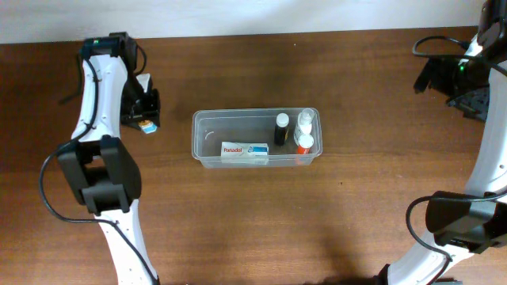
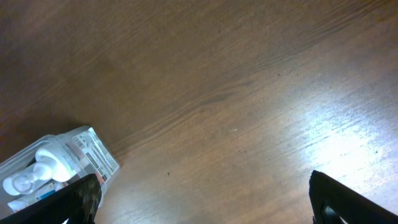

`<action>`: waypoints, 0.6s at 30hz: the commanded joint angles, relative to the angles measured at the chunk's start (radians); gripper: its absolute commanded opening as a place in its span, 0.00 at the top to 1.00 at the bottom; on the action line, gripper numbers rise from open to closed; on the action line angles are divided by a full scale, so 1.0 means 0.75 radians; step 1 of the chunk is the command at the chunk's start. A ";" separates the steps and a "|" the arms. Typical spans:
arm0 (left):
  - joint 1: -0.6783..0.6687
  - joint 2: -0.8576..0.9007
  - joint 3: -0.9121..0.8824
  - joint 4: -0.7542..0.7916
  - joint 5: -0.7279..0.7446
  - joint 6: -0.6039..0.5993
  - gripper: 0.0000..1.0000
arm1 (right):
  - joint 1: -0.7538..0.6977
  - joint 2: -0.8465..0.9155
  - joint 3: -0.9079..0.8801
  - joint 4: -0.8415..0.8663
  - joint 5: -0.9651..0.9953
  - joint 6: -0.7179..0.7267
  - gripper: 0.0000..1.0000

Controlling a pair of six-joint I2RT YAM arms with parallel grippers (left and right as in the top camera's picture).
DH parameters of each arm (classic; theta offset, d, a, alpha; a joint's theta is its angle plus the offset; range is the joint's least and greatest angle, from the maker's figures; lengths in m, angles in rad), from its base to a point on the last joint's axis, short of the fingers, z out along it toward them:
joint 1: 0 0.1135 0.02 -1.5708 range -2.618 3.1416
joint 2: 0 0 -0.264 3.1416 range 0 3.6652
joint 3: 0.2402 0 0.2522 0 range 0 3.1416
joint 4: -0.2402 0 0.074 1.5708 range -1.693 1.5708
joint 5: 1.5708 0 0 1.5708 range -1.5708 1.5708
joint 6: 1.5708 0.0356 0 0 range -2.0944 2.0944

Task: Pack container
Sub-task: 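Lift the balm jar and carry it into the container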

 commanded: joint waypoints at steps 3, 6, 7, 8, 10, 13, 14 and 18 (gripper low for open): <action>-0.114 -0.004 0.196 -0.132 0.033 0.083 0.57 | 0.001 0.001 0.002 -0.004 0.012 0.007 0.02; -0.166 -0.026 0.219 -0.132 0.064 0.105 0.58 | 0.001 0.001 0.002 -0.004 0.012 0.007 0.02; -0.182 -0.035 0.219 -0.132 0.074 0.114 0.57 | 0.001 0.001 0.002 -0.004 0.012 0.007 0.02; -0.195 -0.042 0.219 -0.132 0.079 0.115 0.57 | 0.001 0.001 0.002 -0.004 0.012 0.007 0.02; -0.221 -0.052 0.219 -0.132 0.101 0.137 0.57 | 0.001 0.001 0.002 -0.004 0.012 0.007 0.02; -0.257 -0.057 0.219 -0.132 0.153 0.174 0.58 | 0.001 0.001 0.002 -0.004 0.012 0.007 0.02; -0.271 -0.057 0.219 -0.132 0.160 0.174 0.58 | 0.001 0.001 0.002 -0.004 0.012 0.007 0.02; -0.334 -0.056 0.219 -0.132 0.157 0.217 0.58 | 0.001 0.001 0.002 -0.004 0.012 0.007 0.02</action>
